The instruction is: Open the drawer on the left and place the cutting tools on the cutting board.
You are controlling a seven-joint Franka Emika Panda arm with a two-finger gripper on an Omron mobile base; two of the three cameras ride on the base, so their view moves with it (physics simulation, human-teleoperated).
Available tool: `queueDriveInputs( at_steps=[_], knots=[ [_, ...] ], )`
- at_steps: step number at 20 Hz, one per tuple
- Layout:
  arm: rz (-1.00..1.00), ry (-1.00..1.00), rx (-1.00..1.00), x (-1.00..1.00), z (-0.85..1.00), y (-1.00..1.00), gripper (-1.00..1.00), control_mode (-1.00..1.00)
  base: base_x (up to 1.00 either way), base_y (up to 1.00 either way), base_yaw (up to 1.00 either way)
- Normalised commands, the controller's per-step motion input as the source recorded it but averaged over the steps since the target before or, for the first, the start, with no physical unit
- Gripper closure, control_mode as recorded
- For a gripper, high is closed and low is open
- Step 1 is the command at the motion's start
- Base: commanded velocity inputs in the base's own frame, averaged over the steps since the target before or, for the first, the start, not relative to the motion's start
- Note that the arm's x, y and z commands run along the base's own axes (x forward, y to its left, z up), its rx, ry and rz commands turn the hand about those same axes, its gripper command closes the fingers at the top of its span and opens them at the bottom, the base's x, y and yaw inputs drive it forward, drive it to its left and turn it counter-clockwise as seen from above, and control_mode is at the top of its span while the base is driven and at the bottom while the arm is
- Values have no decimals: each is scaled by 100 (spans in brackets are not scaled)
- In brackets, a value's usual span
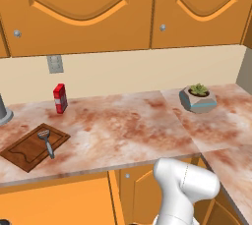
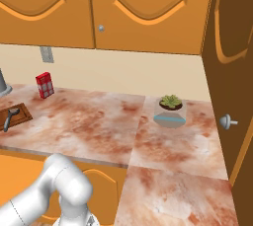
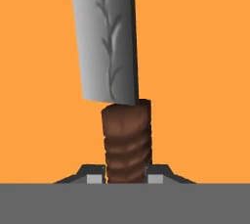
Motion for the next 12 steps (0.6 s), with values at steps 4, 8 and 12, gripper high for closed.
queueDriveInputs(
  at_steps=[4,8,12],
  knots=[
    [0,-8,0,-13,21,0,100,-100,0,0,0],
    [0,-7,3,-15,59,0,100,-100,0,0,0],
    [0,-5,5,-13,67,0,100,-100,0,0,0]
  ],
)
